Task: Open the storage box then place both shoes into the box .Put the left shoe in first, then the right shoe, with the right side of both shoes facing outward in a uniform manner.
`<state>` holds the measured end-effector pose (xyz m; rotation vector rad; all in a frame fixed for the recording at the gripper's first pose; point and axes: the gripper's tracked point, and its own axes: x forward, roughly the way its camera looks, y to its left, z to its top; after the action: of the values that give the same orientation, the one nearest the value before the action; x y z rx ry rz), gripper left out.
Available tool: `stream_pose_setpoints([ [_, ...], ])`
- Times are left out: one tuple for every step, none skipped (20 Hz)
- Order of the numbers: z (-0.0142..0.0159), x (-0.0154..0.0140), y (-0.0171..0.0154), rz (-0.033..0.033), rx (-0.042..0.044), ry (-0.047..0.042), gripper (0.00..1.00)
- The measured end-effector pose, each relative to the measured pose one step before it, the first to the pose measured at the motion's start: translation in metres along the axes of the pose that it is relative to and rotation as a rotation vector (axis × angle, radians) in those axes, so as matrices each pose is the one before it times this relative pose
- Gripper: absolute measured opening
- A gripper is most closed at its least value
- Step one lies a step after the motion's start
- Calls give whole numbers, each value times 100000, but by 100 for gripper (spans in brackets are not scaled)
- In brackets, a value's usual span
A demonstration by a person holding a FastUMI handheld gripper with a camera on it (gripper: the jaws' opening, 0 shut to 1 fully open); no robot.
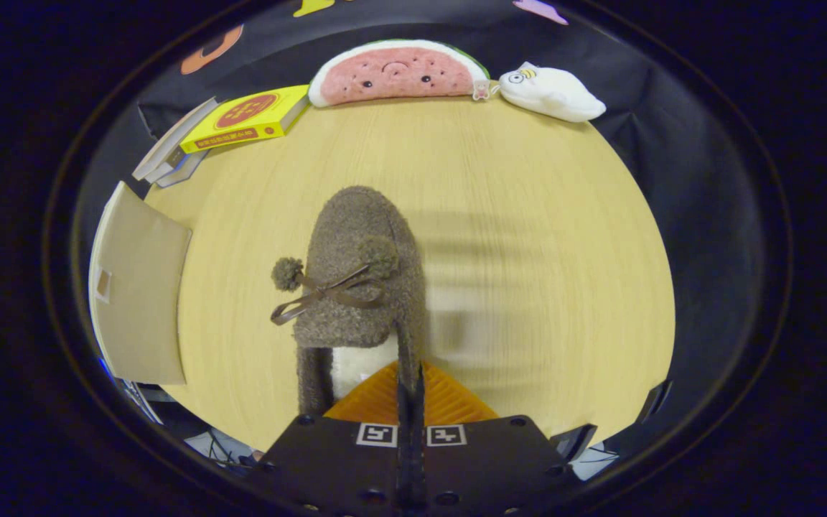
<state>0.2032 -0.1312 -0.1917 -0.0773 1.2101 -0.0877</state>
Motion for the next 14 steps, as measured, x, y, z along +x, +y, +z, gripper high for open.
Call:
stream_pose_setpoints([
  [-104, -492, 158, 644, 1385, -962, 0],
  [-285, -891, 41, 159, 901, -229, 0],
  [-229, -1046, 221, 517, 994, -819, 0],
  [-60, -1031, 346, 941, 643, -1019, 0],
  [90, -912, 639, 1437, 625, -523, 0],
  [-39, -1117, 800, 2272, 1325, -718, 0],
  [-42, -1118, 848, 2273, 1113, -498, 0],
  [91, -1142, 1093, 3228, 2459, -941, 0],
  [107, -1105, 1312, 3813, 2218, -990, 0],
  [62, -1033, 1466, 4350, 2702, -690, 0],
  [-76, -874, 1414, 3740, 2737, -476, 0],
  [-51, -832, 1448, 2639, 1666, -131, 0],
  [56, -840, 1246, 1819, 694, -418, 0],
  [-124, -738, 1286, 970, 83, -762, 0],
])
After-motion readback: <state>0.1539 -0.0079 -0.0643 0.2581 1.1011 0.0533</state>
